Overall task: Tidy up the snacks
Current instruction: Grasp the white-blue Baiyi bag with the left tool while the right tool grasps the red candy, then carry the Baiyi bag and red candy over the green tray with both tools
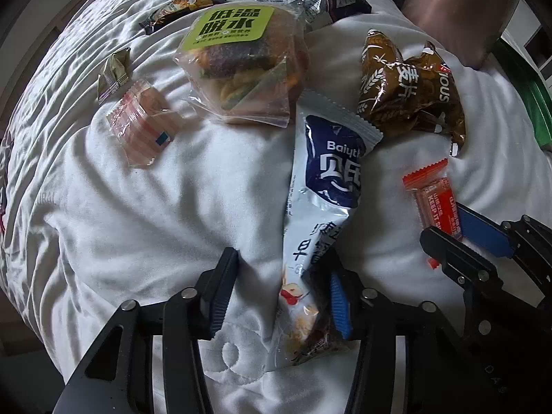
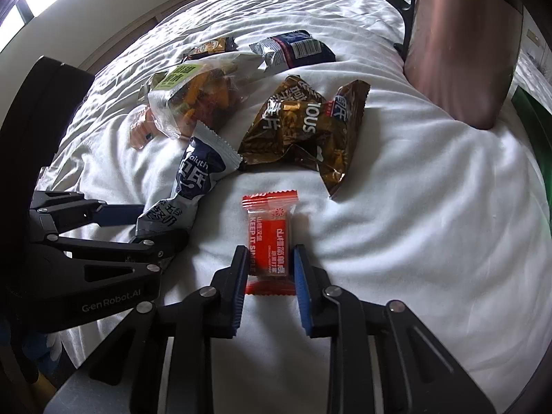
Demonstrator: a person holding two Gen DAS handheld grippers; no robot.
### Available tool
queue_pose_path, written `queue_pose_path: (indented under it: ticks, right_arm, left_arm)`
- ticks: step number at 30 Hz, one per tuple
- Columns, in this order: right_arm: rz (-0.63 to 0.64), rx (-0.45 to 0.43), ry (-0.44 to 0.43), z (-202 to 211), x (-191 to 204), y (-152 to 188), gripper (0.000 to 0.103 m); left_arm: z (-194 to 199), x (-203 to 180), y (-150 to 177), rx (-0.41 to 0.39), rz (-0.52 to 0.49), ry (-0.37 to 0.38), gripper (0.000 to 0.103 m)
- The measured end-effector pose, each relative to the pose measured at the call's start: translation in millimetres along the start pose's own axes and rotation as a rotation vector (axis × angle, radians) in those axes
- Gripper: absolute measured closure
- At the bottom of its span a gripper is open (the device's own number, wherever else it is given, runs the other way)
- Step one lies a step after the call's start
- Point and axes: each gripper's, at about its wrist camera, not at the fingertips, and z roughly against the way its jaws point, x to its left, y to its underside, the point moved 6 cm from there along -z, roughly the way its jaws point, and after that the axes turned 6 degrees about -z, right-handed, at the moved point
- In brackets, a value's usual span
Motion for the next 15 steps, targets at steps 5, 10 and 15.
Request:
queue_pose_path:
  ticks: [5,10,15]
  right_arm:
    - [-0.011,-0.021,-0.014,7,-1,2,0.103]
    - [-0.009,-0.050,-0.020,26,3,7,0.103]
    - [-0.009,-0.073,-0.023,48,6,16,0.103]
  left_arm:
    - [17,-16,-4,-0.021,0.008,0.018,0.084]
    - [33,-18,-7,-0.053,0.022,0.025,0.086]
    - [57,-22,-14,-0.087,0.025,0.040,0.086]
